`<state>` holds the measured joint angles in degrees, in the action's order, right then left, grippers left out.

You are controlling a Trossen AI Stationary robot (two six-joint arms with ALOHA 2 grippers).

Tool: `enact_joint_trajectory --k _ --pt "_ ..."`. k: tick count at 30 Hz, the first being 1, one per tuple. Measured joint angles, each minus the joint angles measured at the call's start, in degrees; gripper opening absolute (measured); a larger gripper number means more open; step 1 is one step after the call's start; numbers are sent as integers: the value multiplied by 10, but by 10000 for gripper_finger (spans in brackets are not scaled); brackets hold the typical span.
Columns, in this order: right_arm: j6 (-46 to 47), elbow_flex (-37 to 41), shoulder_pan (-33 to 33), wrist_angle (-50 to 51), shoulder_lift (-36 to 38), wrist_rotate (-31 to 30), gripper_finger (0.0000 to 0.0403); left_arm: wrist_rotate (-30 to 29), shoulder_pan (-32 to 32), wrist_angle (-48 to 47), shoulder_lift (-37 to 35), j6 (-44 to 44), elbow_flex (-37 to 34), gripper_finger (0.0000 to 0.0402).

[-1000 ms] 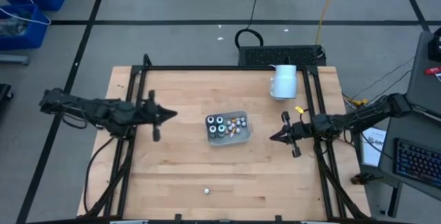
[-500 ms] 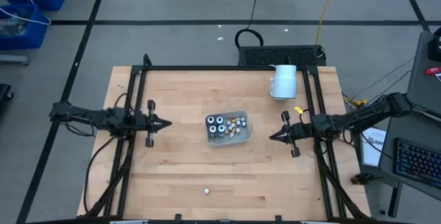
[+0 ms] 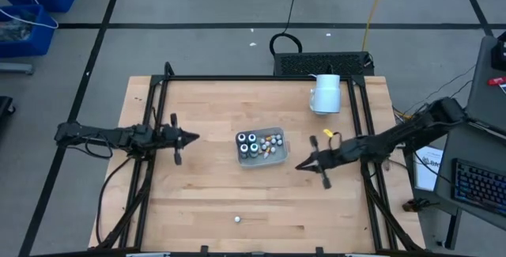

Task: Pick & Place food coloring
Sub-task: Put the small purple food coloring bottle into the white bin

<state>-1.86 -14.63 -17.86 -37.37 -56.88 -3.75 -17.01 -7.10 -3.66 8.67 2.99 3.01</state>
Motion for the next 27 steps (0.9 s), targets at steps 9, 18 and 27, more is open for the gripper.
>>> enact_joint_trajectory --k 9,18,27 --pt "8 -293 -75 147 -294 -22 1 8 0 1 4 -104 0 31" --pt "-28 -564 -104 220 -521 -22 21 19 0 2 8 -114 0 14" --pt "-67 -627 -91 85 -635 6 139 19 0 -2 9 -123 0 16"
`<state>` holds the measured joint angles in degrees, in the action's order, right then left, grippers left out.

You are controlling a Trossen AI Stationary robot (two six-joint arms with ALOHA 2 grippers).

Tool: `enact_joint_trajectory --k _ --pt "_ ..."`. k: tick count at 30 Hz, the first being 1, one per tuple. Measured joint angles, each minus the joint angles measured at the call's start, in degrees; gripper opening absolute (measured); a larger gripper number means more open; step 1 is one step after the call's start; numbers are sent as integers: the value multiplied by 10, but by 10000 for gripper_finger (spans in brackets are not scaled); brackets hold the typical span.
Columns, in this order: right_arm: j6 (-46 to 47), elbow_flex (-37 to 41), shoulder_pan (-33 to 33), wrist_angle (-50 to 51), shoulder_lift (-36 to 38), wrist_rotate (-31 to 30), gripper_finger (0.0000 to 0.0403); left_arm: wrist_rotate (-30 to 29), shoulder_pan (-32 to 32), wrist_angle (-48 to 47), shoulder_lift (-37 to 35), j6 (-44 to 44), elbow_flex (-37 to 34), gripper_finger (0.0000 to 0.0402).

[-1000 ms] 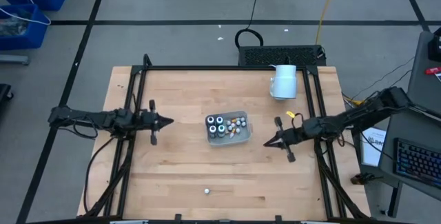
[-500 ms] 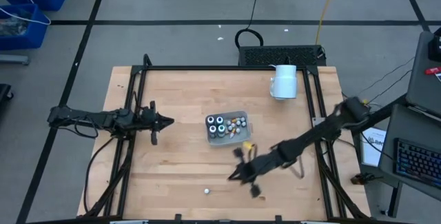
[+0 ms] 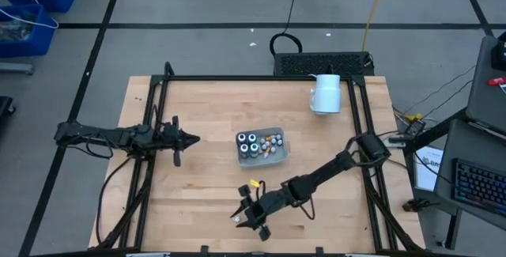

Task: Pick & Place food coloring
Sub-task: Put the small purple food coloring bottle into the white bin

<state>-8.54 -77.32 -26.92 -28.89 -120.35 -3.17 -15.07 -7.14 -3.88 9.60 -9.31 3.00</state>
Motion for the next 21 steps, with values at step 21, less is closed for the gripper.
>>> enact_joint_trajectory --k 21 --pt "33 0 13 -8 -61 34 177 -14 0 -1 2 1 0 47"
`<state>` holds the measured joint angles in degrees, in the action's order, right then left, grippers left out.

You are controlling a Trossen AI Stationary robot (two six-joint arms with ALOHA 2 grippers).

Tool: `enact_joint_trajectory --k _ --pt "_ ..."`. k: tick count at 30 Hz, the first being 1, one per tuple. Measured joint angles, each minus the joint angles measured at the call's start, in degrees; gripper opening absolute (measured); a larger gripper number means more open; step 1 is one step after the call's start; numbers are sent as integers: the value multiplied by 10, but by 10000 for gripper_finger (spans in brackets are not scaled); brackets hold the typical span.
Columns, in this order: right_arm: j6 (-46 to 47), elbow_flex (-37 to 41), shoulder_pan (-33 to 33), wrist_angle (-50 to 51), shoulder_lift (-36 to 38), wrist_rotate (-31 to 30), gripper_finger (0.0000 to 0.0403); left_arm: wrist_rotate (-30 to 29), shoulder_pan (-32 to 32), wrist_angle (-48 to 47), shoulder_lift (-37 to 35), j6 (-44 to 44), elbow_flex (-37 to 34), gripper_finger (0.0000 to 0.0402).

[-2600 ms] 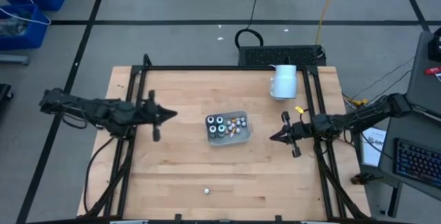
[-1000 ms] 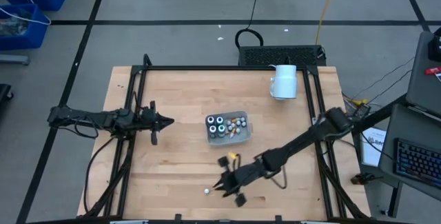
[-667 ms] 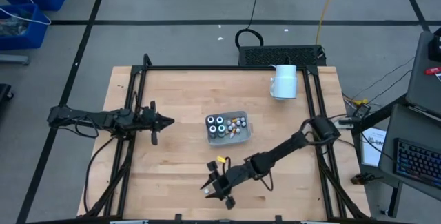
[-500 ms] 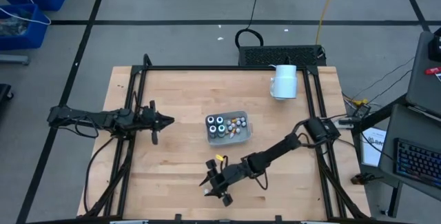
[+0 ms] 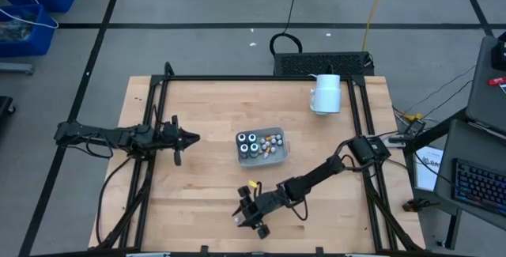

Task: Pick & Place food coloring
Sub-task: Put the small purple food coloring bottle into the white bin

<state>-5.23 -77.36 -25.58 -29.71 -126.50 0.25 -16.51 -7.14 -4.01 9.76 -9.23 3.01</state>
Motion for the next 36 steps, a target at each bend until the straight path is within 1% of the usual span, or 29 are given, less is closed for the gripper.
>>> enact_joint_trajectory --k 5,8,11,13,23,25,27,32,36 --pt "10 0 0 4 -2 -1 169 0 0 0 0 0 0 47" --pt "15 0 0 -10 -19 -1 167 0 0 0 0 0 0 47" --pt "16 0 1 -49 -38 -1 167 0 0 0 0 2 0 47" --pt "16 0 1 -53 -45 -1 167 0 0 0 0 3 0 47" --pt "15 0 1 -57 -45 -1 163 0 0 -1 0 5 0 47" --pt "16 0 2 -50 -45 -1 152 0 0 -1 0 5 0 47" --pt "15 0 2 -42 -45 1 133 0 0 -1 0 5 0 47" --pt "14 0 4 -42 -45 41 59 0 0 -1 0 2 0 47" --pt "19 0 4 -57 -45 45 56 0 0 -1 0 1 0 47"
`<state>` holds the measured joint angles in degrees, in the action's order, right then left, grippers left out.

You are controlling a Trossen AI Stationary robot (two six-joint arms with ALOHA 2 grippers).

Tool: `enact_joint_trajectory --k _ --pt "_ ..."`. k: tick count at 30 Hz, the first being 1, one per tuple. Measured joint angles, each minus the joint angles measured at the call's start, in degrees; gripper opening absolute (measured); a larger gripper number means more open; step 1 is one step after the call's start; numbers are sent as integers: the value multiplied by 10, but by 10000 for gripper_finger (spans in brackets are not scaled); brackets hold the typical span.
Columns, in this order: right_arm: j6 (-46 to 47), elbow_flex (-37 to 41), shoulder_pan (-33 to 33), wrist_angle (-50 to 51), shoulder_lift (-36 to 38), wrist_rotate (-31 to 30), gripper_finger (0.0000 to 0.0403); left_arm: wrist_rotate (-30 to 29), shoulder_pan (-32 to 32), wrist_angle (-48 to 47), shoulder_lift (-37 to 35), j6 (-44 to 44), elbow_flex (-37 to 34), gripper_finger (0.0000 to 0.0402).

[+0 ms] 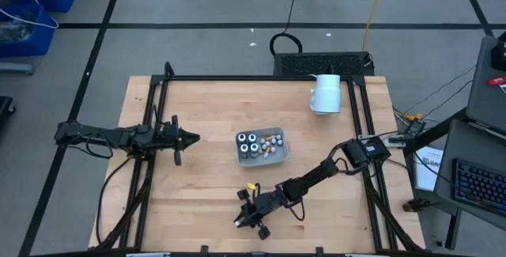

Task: Pick & Place food coloring
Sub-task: Put the small purple food coloring bottle into the white bin

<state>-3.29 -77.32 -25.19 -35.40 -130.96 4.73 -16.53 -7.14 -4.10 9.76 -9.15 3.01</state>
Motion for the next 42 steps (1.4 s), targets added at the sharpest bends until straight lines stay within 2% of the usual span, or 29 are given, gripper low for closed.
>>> enact_joint_trajectory --k 5,7,10,13,17,21,26,30,33,35,42 --pt "4 0 2 60 39 -7 56 0 0 0 0 -5 0 47" --pt "-12 0 2 118 79 -45 56 0 0 0 0 -12 0 47" --pt "-43 0 -4 220 147 -141 56 2 0 0 0 -16 0 47" --pt "-61 1 -5 305 219 -210 56 13 0 -1 0 -17 0 47" --pt "-90 23 -4 339 312 -271 58 15 0 -1 0 -17 0 47" --pt "-113 76 4 340 402 -304 59 14 0 -1 0 -16 0 47" --pt "-91 198 63 291 513 -302 61 14 0 -1 0 -16 0 47" --pt "-35 322 137 185 555 -224 61 14 0 -1 0 -10 0 47" --pt "-3 387 171 104 549 -166 61 14 0 -1 0 -6 0 47" --pt "6 404 181 68 531 -163 61 14 0 -1 0 -6 0 47" --pt "22 403 171 37 454 -150 61 13 0 -1 0 0 0 47"
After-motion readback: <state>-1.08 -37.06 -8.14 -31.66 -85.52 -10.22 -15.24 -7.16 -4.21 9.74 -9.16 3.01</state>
